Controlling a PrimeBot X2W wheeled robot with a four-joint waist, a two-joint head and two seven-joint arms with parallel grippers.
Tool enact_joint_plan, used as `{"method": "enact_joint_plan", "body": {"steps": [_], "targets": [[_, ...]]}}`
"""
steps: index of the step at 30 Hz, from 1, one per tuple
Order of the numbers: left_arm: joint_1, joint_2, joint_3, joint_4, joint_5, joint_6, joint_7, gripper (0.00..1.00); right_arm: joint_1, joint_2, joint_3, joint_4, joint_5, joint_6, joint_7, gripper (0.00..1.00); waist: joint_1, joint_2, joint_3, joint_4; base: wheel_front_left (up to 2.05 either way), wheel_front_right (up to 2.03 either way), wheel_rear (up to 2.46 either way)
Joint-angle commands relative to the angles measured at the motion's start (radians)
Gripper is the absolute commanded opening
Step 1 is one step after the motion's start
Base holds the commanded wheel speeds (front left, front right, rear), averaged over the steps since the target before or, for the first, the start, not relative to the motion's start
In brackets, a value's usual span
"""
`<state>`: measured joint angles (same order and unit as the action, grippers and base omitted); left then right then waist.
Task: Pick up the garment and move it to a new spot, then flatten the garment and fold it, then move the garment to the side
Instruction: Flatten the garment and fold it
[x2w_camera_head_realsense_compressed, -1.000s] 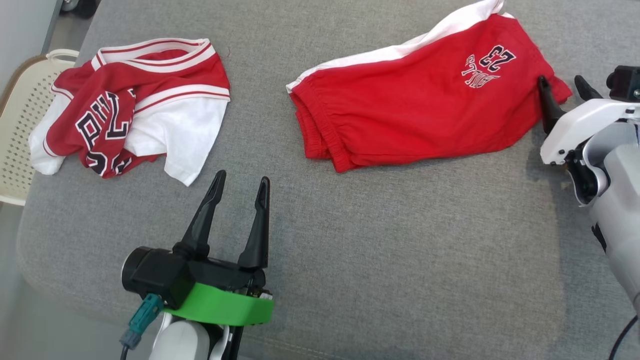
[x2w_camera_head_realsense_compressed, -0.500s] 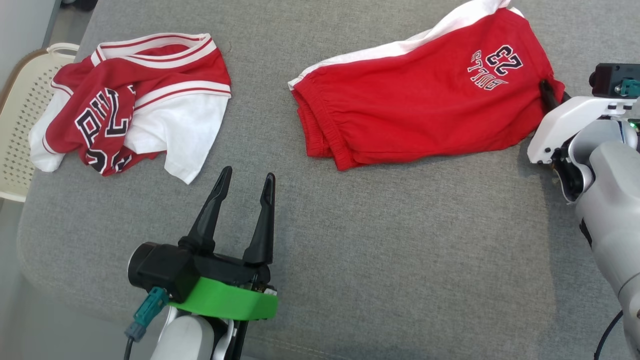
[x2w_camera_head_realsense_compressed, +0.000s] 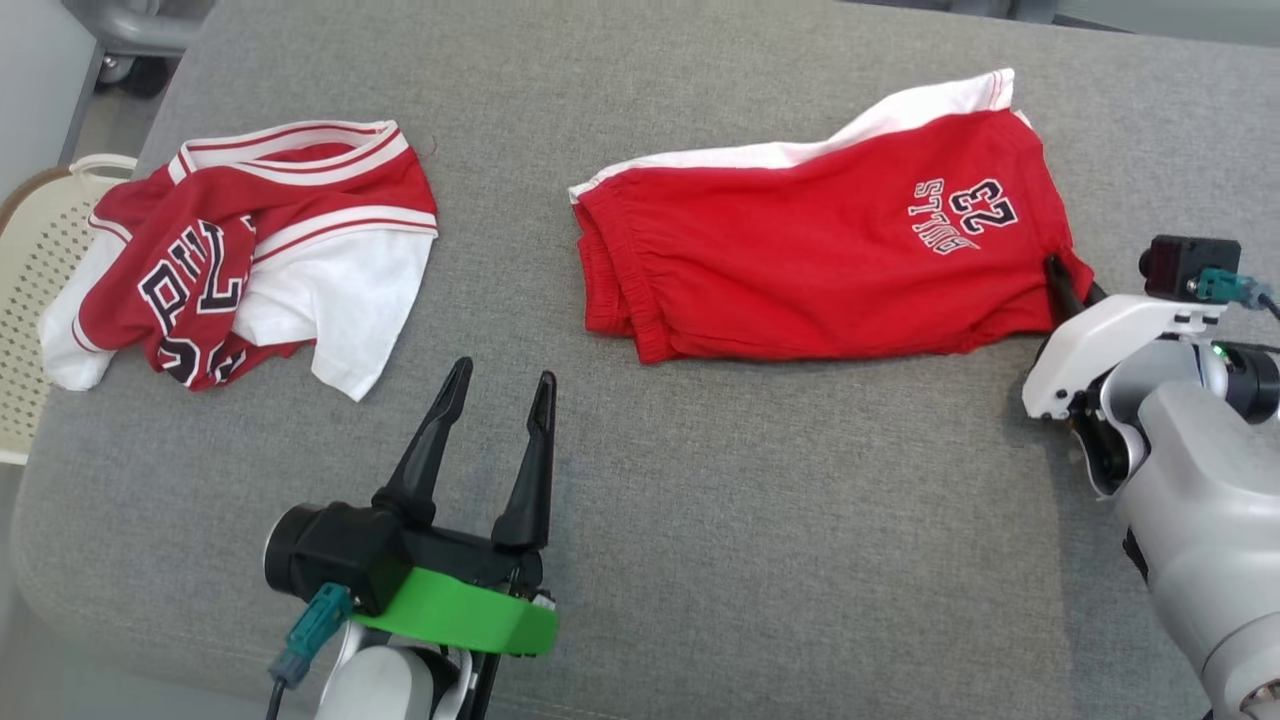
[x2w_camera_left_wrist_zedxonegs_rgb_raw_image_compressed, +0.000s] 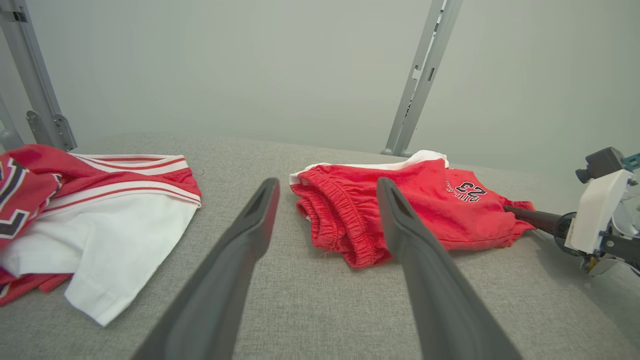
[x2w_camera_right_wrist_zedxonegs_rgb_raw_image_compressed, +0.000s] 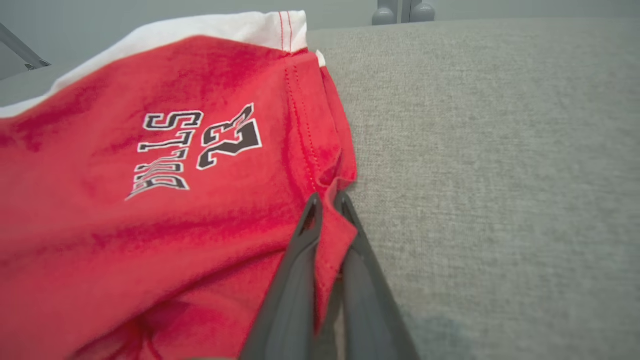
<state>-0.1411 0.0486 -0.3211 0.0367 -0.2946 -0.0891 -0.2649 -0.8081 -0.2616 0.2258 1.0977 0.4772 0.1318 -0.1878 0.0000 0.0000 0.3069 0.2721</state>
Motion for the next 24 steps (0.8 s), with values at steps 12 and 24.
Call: {"method": "enact_joint_plan", "body": {"steps": [12, 24], "targets": [[0.068, 0.04, 0.035, 0.06, 0.014, -0.005, 0.0, 1.0, 0.173, 0.058, -0.107, -0.054, -0.055, -0.002, -0.053, 0.0, 0.0, 0.0, -0.102, -0.071, 0.0, 0.0, 0.0], [0.089, 0.061, 0.039, 0.079, 0.015, 0.02, 0.012, 1.0, 0.27, 0.111, -0.229, -0.145, -0.182, -0.002, -0.038, 1.0, 0.0, 0.0, -0.132, -0.105, 0.0, 0.0, 0.0]]}}
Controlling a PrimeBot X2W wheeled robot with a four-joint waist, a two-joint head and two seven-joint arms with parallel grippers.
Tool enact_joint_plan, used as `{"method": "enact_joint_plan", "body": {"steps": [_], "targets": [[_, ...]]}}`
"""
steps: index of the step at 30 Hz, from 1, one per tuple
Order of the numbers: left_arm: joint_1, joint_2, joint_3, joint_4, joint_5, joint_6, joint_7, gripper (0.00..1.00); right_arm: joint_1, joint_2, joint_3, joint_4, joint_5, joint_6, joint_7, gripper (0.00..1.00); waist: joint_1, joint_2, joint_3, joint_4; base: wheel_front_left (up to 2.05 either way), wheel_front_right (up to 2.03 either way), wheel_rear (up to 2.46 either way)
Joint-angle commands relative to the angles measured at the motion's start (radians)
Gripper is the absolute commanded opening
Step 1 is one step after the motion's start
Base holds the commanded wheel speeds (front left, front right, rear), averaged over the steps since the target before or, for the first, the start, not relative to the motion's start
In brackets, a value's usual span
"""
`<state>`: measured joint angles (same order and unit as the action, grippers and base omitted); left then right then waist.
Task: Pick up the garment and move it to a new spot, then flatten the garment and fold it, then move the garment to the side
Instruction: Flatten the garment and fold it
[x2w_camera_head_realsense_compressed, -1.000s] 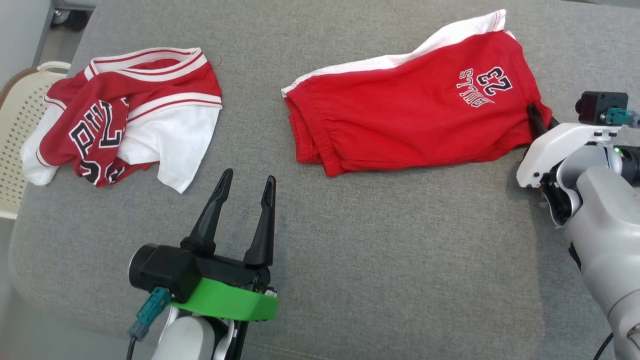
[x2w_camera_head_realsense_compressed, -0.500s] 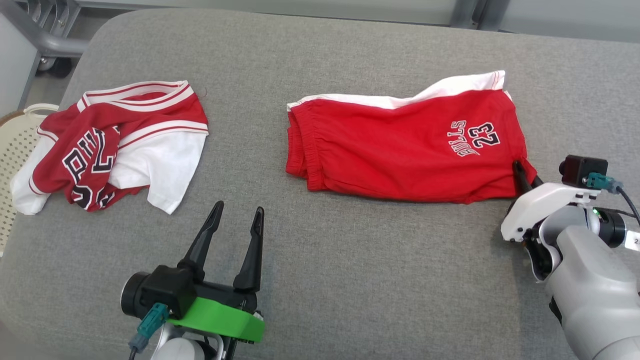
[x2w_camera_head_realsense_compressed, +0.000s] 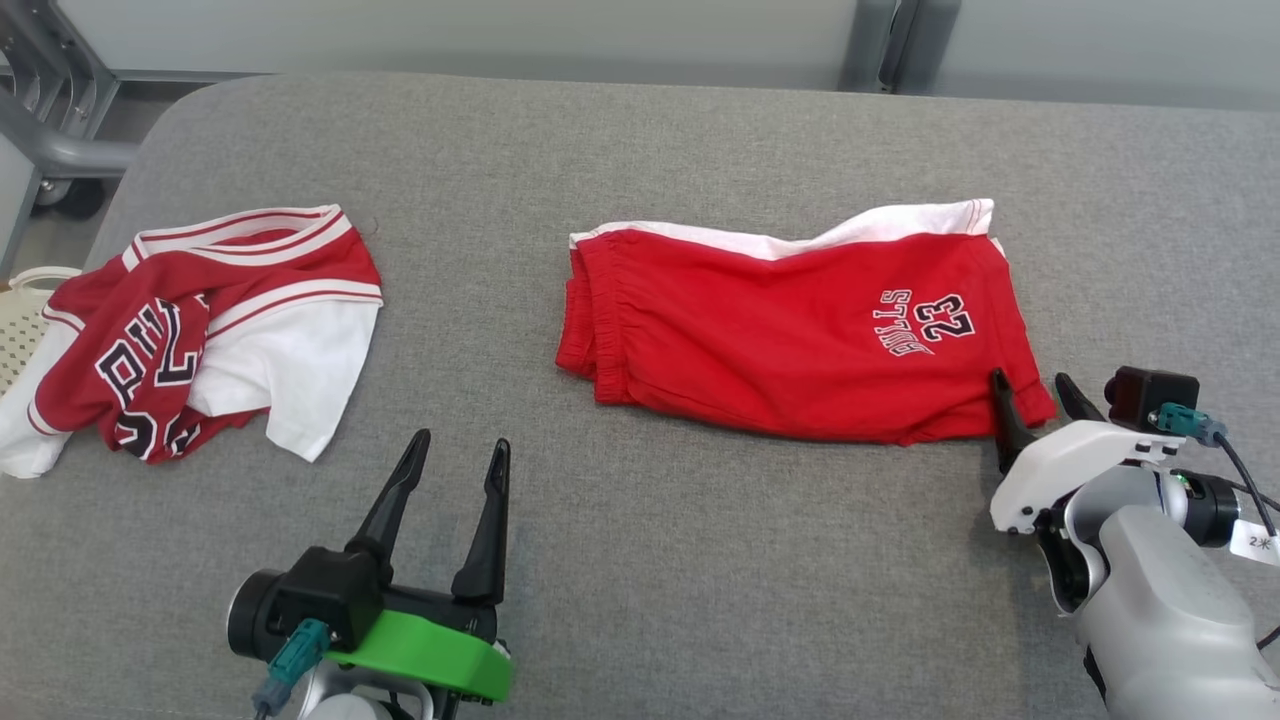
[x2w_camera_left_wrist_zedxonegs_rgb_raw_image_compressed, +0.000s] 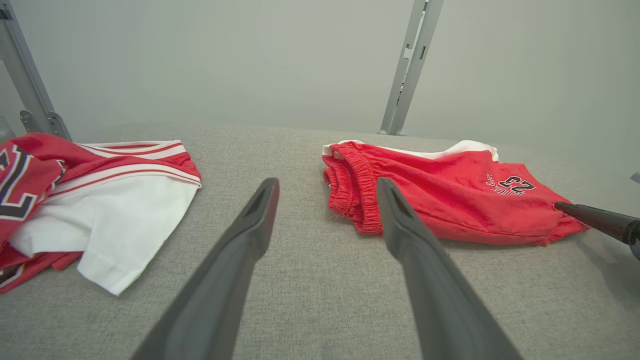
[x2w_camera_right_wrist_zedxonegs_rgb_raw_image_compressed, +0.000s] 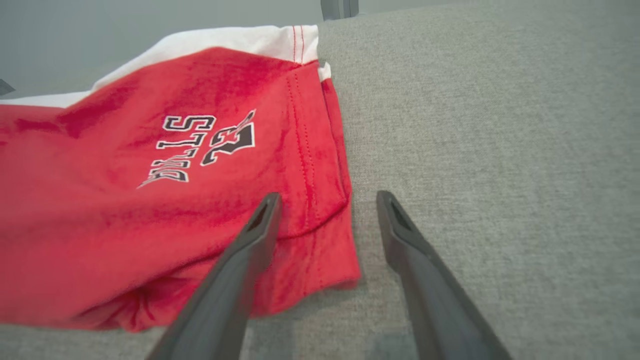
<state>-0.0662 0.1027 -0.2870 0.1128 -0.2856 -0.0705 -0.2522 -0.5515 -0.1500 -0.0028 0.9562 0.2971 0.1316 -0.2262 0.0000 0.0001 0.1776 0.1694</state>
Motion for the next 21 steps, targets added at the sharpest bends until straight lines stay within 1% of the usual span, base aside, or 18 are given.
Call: {"method": "enact_joint_plan", "body": {"steps": [1, 6, 10, 14, 15, 21], "targets": [[0.012, 0.009, 0.006, 0.004, 0.008, 0.004, -0.001, 1.0, 0.02, 0.0, -0.016, -0.014, -0.015, -0.002, -0.003, 1.0, 0.0, -0.0001, -0.007, -0.004, 0.0, 0.0, 0.0], [0.021, 0.021, 0.022, 0.013, 0.007, 0.02, -0.006, 1.0, 0.075, 0.028, -0.087, -0.097, -0.059, -0.002, -0.016, 1.0, 0.0, -0.0001, -0.036, -0.018, 0.0, 0.0, 0.0], [0.03, 0.023, 0.057, 0.019, 0.0, 0.041, -0.012, 1.0, 0.145, 0.053, -0.117, -0.199, -0.095, -0.002, -0.024, 1.0, 0.0, -0.0001, -0.071, -0.033, 0.0, 0.0, 0.0], [0.053, 0.032, 0.096, 0.024, 0.007, 0.065, -0.013, 1.0, 0.229, 0.075, -0.109, -0.322, -0.114, -0.002, -0.028, 1.0, 0.0, -0.0001, -0.106, -0.052, 0.0, 0.0, 0.0], [0.053, 0.032, 0.096, 0.024, 0.007, 0.065, -0.013, 1.0, 0.229, 0.075, -0.109, -0.322, -0.114, -0.002, -0.028, 1.0, 0.0, -0.0001, -0.106, -0.052, 0.0, 0.0, 0.0], [0.075, 0.055, 0.143, 0.016, 0.016, 0.07, -0.013, 1.0, 0.357, 0.09, -0.066, -0.515, -0.113, -0.002, -0.025, 1.0, 0.0, -0.0001, -0.146, -0.07, 0.0, 0.0, 0.0]]}}
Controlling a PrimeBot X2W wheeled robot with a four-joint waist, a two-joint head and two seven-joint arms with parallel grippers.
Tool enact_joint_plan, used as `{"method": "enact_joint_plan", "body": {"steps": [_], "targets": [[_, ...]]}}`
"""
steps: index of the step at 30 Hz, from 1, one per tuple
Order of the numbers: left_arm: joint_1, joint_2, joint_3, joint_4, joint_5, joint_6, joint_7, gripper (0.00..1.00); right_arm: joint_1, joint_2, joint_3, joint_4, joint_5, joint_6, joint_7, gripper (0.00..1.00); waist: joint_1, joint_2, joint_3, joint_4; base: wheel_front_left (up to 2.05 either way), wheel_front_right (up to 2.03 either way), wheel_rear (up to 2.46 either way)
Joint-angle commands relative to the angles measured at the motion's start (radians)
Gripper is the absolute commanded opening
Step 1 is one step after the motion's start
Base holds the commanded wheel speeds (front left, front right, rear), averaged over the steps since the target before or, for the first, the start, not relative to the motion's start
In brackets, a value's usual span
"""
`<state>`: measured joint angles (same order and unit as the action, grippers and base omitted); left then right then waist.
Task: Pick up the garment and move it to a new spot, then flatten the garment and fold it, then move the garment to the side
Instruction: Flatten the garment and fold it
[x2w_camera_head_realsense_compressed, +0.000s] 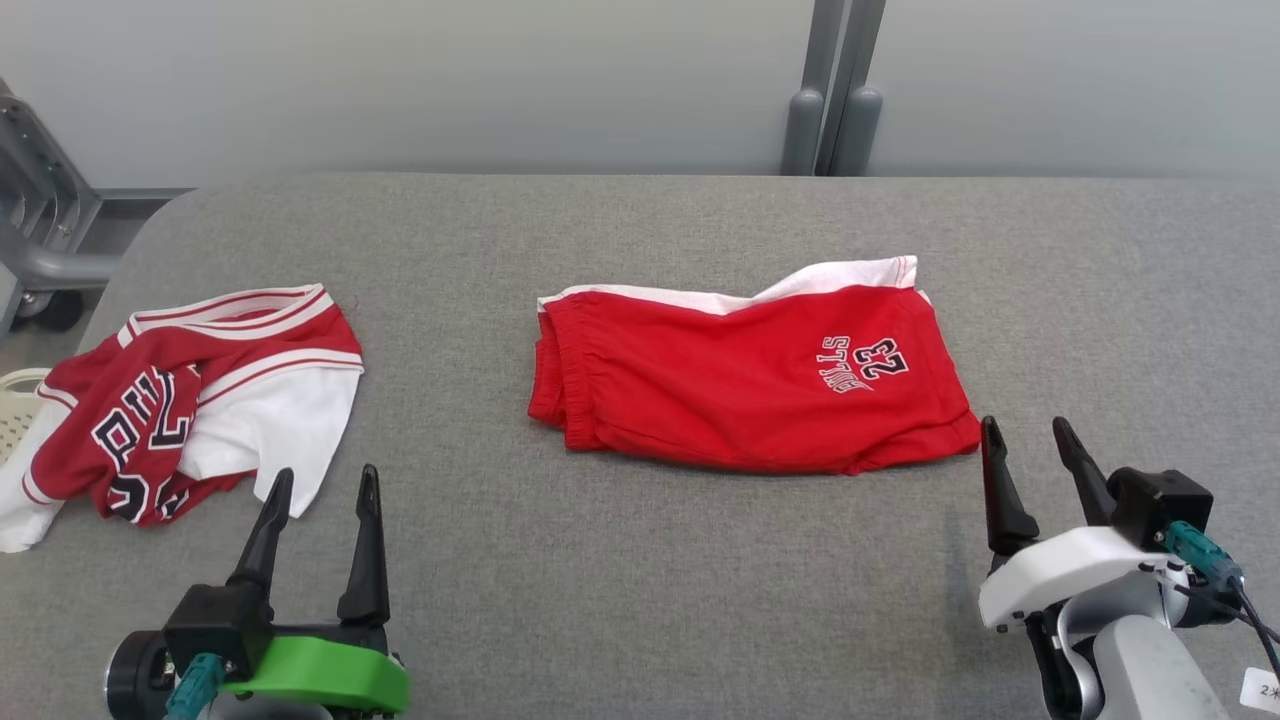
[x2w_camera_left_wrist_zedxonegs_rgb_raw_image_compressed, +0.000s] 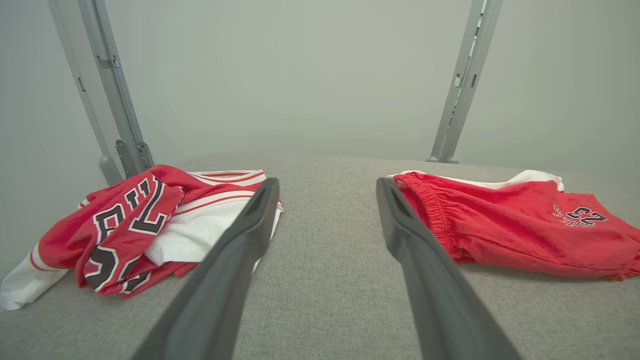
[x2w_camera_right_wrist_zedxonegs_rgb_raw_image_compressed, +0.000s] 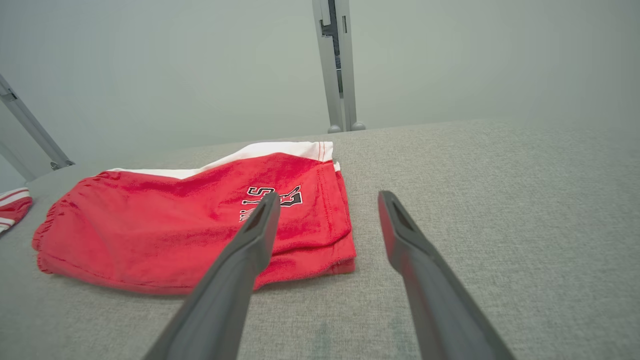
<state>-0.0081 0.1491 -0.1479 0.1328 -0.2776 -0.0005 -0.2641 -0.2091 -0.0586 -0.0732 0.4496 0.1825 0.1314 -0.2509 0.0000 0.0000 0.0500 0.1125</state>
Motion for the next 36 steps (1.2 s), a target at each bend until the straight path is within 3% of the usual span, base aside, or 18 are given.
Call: {"method": "enact_joint_plan", "body": {"steps": [1, 6, 13, 36], "targets": [[0.021, 0.013, 0.01, -0.005, 0.011, 0.001, -0.001, 1.0, 0.035, 0.001, 0.008, -0.036, 0.002, -0.001, 0.004, 1.0, 0.0, 0.0, -0.025, -0.016, 0.0, 0.0, 0.0], [0.039, 0.032, 0.015, 0.014, 0.023, -0.006, -0.001, 1.0, 0.126, 0.004, 0.059, -0.162, -0.012, -0.001, 0.044, 1.0, 0.0, 0.0, -0.046, -0.03, 0.0, 0.0, 0.0], [0.069, 0.051, 0.015, 0.053, 0.017, -0.008, 0.002, 1.0, 0.207, 0.007, 0.089, -0.244, -0.024, -0.001, 0.095, 1.0, 0.0, 0.0, -0.059, -0.044, 0.0, 0.0, 0.0], [0.088, 0.069, -0.001, 0.057, 0.002, 0.004, 0.015, 1.0, 0.225, 0.008, 0.089, -0.263, 0.023, -0.001, 0.125, 1.0, 0.0, 0.0, -0.064, -0.039, 0.0, 0.0, 0.0]]}}
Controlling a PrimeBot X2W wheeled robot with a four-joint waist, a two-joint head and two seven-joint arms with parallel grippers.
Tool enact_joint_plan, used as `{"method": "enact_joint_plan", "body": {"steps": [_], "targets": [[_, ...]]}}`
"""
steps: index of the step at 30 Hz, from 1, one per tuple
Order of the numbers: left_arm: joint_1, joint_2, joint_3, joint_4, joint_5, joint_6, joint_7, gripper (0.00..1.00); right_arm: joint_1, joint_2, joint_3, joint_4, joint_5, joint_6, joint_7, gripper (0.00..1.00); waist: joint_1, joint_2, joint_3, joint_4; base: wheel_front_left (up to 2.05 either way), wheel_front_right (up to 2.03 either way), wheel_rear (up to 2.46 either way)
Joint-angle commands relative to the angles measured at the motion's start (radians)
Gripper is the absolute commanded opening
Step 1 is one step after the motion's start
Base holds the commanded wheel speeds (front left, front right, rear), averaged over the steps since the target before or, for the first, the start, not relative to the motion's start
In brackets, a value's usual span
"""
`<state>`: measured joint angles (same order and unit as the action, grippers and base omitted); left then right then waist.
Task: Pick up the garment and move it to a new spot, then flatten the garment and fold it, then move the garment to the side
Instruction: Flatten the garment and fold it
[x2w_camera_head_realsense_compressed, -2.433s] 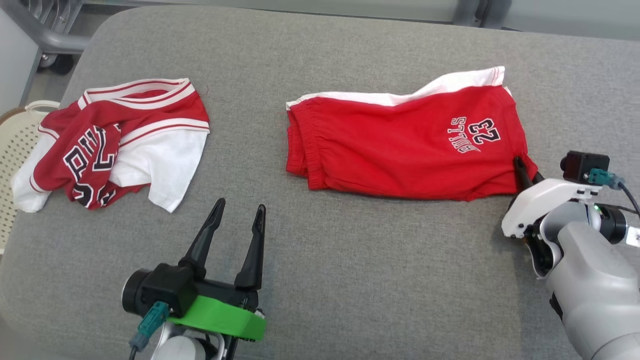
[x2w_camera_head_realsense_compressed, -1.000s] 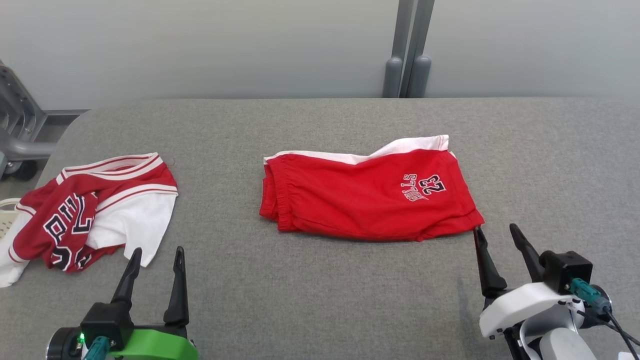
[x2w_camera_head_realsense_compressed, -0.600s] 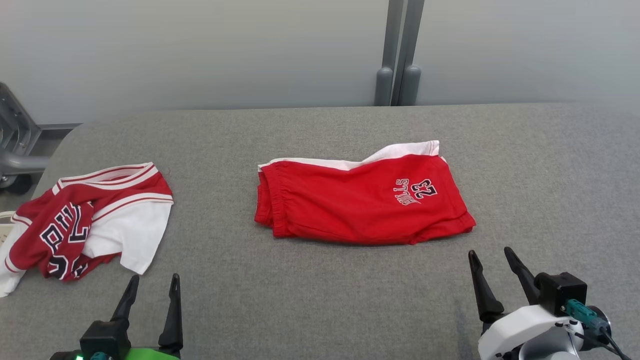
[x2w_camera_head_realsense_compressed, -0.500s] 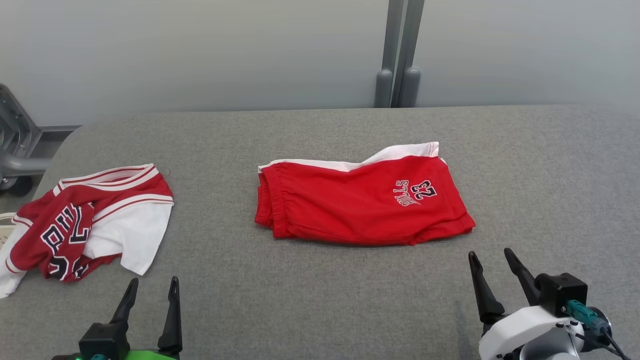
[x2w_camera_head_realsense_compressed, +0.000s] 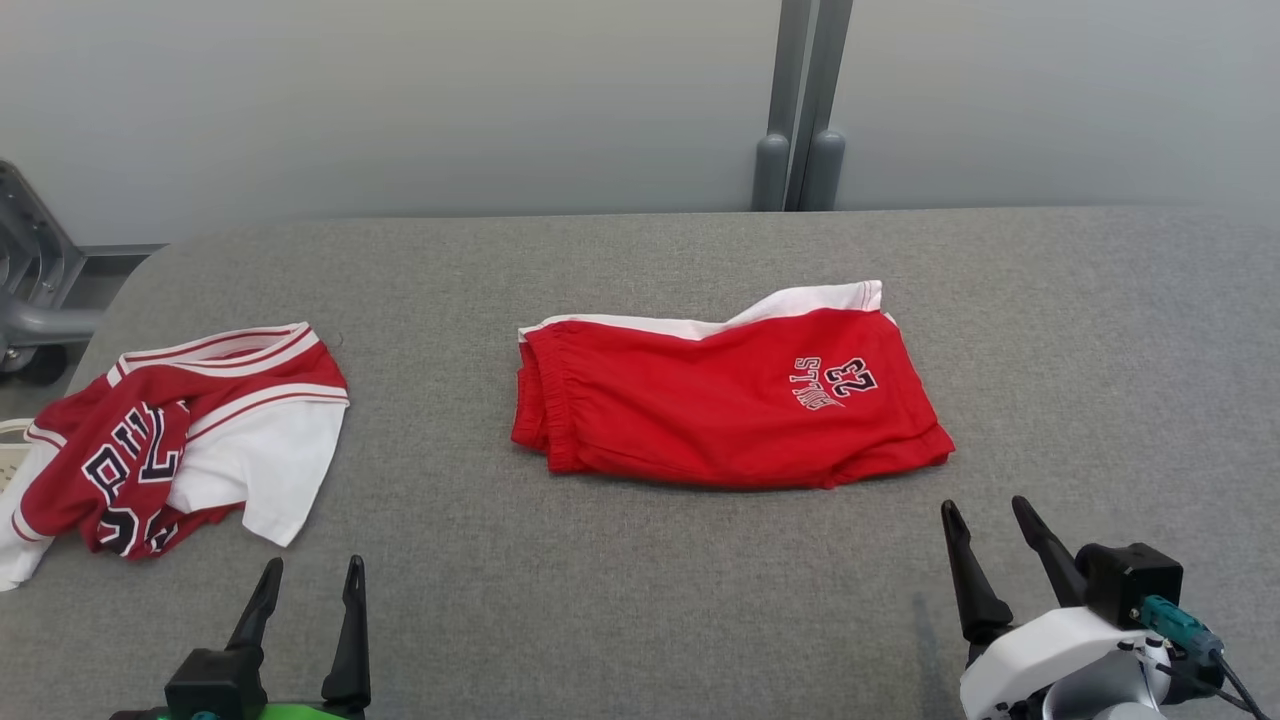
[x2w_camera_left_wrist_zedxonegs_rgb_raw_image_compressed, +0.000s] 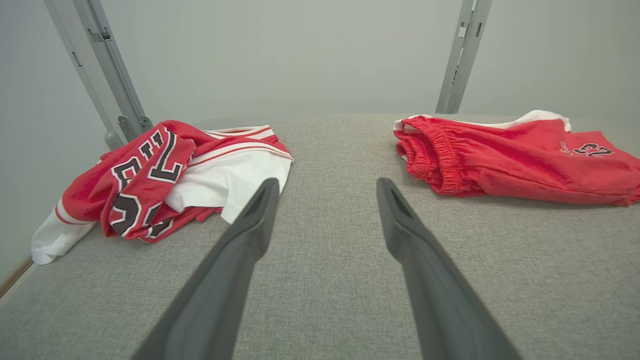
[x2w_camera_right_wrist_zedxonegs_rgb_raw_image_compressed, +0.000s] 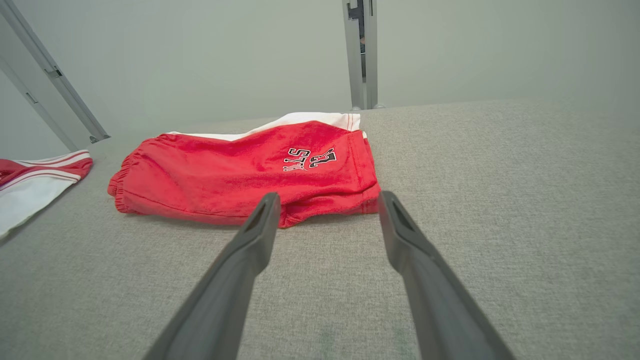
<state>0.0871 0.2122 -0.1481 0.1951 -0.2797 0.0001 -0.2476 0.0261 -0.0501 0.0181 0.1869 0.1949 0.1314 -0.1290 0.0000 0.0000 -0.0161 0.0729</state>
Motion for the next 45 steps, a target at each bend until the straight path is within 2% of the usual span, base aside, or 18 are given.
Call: {"method": "enact_joint_plan", "body": {"steps": [1, 6, 14, 15, 19, 29, 36, 45], "targets": [[-0.009, 0.006, -0.001, -0.008, 0.005, 0.006, -0.002, 1.0, -0.014, -0.001, -0.006, 0.002, 0.016, -0.001, 0.005, 1.0, 0.0, 0.0, 0.004, 0.0, 0.0, 0.0, 0.0], [-0.017, 0.006, -0.006, -0.016, 0.001, 0.006, -0.003, 1.0, -0.044, -0.001, -0.023, 0.013, 0.034, -0.001, 0.053, 1.0, 0.0, 0.0, 0.019, -0.001, 0.0, 0.0, 0.0], [-0.053, -0.007, -0.031, -0.017, 0.005, -0.007, -0.007, 1.0, -0.188, -0.001, -0.068, 0.006, 0.004, -0.001, 0.319, 1.0, 0.0, 0.0, 0.07, 0.015, 0.0, 0.0, 0.0], [-0.127, -0.032, -0.07, -0.02, 0.023, -0.027, -0.015, 1.0, -0.443, -0.001, -0.197, 0.037, -0.089, -0.001, 0.73, 1.0, 0.0, 0.0, 0.169, 0.068, 0.0, 0.0, 0.0], [-0.166, -0.044, -0.08, -0.032, 0.037, -0.036, -0.018, 1.0, -0.573, -0.01, -0.291, 0.081, -0.167, -0.001, 0.934, 1.0, 0.0, 0.0, 0.221, 0.11, 0.0, 0.0, 0.0], [-0.231, -0.065, -0.077, -0.077, 0.059, -0.053, -0.018, 1.0, -0.738, -0.035, -0.403, 0.173, -0.252, -0.001, 1.109, 1.0, 0.0, 0.0, 0.33, 0.19, 0.0, 0.0, 0.0], [-0.249, -0.086, -0.076, -0.074, 0.067, -0.065, -0.018, 1.0, -0.784, -0.036, -0.452, 0.216, -0.283, -0.001, 1.163, 1.0, 0.0, 0.0, 0.382, 0.226, 0.0, 0.0, 0.0], [-0.25, -0.098, -0.069, -0.066, 0.075, -0.078, -0.018, 1.0, -0.786, -0.015, -0.489, 0.257, -0.294, -0.001, 1.218, 1.0, 0.0, 0.0, 0.395, 0.241, 0.0, 0.0, 0.0]]}}
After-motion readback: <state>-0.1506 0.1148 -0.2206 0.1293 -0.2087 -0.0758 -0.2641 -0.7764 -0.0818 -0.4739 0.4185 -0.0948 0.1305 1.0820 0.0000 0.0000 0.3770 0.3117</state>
